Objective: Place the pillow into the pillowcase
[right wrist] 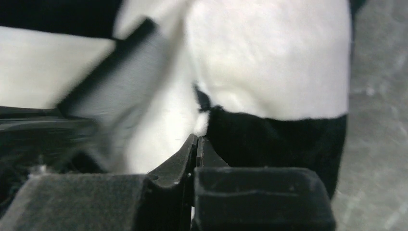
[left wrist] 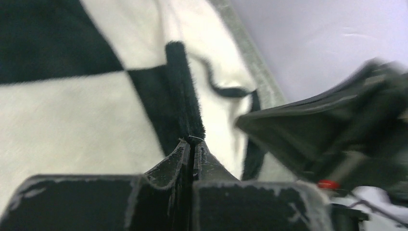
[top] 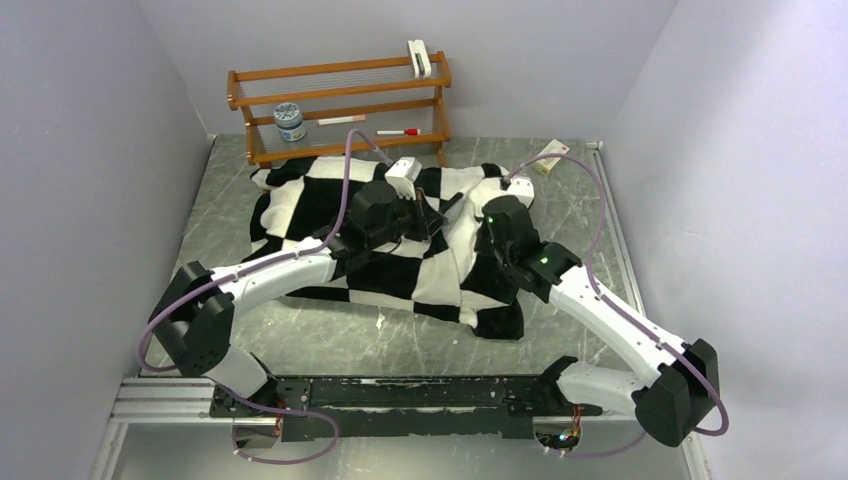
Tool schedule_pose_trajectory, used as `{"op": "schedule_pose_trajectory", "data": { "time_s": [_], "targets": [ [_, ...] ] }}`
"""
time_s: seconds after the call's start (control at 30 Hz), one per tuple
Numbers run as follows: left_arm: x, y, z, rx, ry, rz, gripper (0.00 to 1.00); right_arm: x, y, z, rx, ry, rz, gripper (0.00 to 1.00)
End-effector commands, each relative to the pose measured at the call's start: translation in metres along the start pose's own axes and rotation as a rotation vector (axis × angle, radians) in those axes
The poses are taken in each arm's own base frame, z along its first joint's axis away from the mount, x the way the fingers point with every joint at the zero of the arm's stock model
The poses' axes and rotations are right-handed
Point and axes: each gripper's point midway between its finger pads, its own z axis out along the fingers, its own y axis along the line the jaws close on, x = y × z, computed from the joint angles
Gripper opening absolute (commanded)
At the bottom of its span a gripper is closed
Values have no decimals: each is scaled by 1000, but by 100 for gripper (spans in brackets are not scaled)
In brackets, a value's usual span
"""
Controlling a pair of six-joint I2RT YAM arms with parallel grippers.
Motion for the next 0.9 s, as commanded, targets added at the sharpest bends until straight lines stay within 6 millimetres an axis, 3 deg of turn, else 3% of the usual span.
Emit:
{"op": "schedule_pose_trajectory", "data": {
  "time_s": [0.0,0.07,0.13,0.2,0.27,0.4,0.53,0.7,0.77,0.8,0.87],
  "targets": [
    [35,59,3,-168,50,94,5,-70,73,-32,-352,-182,97,0],
    [62,84,8,-224,103,106,5,-87,114,-55,-597,-223,195,0],
    [89,108,12,-281,158,105,5,-102,139,-81,-779,-273,287,0],
    [118,129,15,-322,211,94,5,-117,151,-96,-853,-300,340,0],
    [134,142,15,-340,237,79,5,-128,159,-104,-893,-318,352,0],
    [150,157,14,-359,240,53,5,-128,179,-109,-1016,-282,424,0],
    [166,174,14,-381,265,36,5,-127,212,-117,-1170,-248,504,0],
    [188,194,7,-412,301,16,5,-155,255,-139,-1217,-313,448,0],
    [192,200,3,-417,305,-5,5,-162,260,-139,-1160,-345,418,0],
    [192,202,1,-417,302,-19,5,-159,258,-129,-1100,-340,401,0],
    [187,201,-2,-406,287,-46,5,-135,241,-97,-948,-299,383,0]
  ]
}}
